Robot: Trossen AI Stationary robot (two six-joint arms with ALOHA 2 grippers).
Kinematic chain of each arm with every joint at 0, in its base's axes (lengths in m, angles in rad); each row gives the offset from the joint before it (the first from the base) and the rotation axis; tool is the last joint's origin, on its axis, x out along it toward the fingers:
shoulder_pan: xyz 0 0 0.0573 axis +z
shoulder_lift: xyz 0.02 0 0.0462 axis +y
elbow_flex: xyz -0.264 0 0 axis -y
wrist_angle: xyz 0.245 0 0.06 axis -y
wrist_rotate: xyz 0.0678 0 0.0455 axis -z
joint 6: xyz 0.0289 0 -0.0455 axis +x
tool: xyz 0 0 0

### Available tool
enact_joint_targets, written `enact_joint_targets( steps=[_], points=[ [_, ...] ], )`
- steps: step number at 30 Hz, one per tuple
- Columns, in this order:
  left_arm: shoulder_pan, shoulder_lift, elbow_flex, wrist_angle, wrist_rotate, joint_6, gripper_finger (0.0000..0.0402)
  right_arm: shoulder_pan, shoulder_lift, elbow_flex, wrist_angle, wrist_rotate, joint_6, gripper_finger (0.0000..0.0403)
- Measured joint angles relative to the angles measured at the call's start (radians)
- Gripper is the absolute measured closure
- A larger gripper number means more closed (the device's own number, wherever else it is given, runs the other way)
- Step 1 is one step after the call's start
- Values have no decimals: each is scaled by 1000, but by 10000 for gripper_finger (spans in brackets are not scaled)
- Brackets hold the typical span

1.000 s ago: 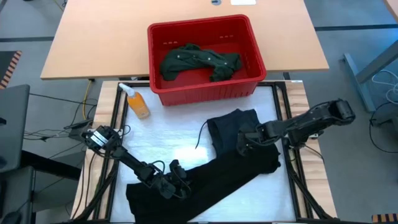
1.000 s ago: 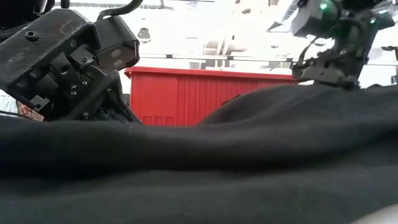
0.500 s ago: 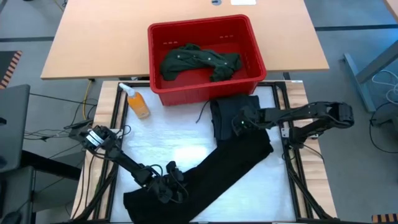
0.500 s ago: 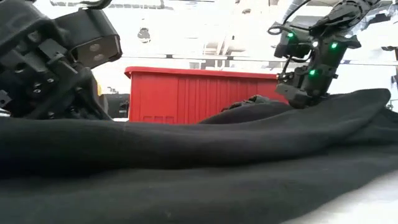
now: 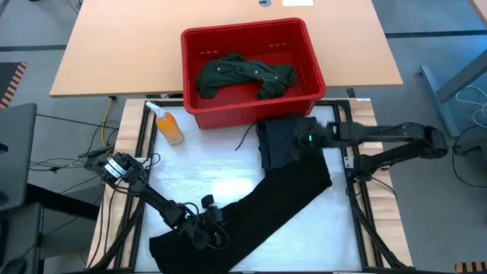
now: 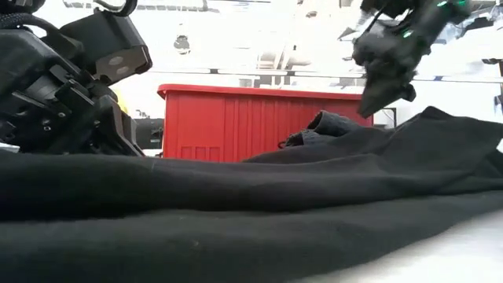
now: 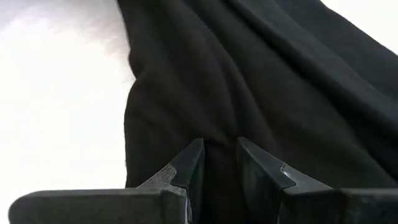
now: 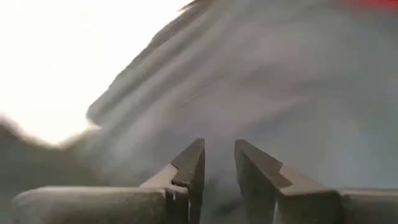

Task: Fold Laundry from Bin
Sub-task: Fold the black shirt

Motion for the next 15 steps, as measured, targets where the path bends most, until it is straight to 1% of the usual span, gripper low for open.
enact_joint_targets(
  steps=[1,2,3,5,7,8,9,10,13,14,15],
  points=[
    [0,0,0,-3,-11,2,317,71,3,-16,23,-18,19,285],
    [1,0,0,-8,-18,4,317,138,11,-24,38,-11,40,285],
    [2,0,0,-9,-20,7,317,198,17,-24,36,31,70,285],
    [3,0,0,-9,-23,22,317,286,21,0,-16,185,140,285],
    [3,0,0,-5,-18,29,317,322,19,43,-89,350,188,285],
    [4,0,-1,0,-12,31,317,325,19,59,-131,397,194,285],
    [4,0,-2,7,-8,32,317,323,19,73,-160,408,192,285],
    [4,-2,-3,12,-4,24,317,323,19,84,-159,383,171,285],
    [-4,-6,-4,15,-1,-25,317,357,31,75,-79,135,98,285],
    [-8,-7,-4,15,-1,-32,317,386,44,57,-46,81,96,285],
    [-12,-7,-5,15,-2,-35,317,423,64,40,-16,62,95,285]
  ],
)
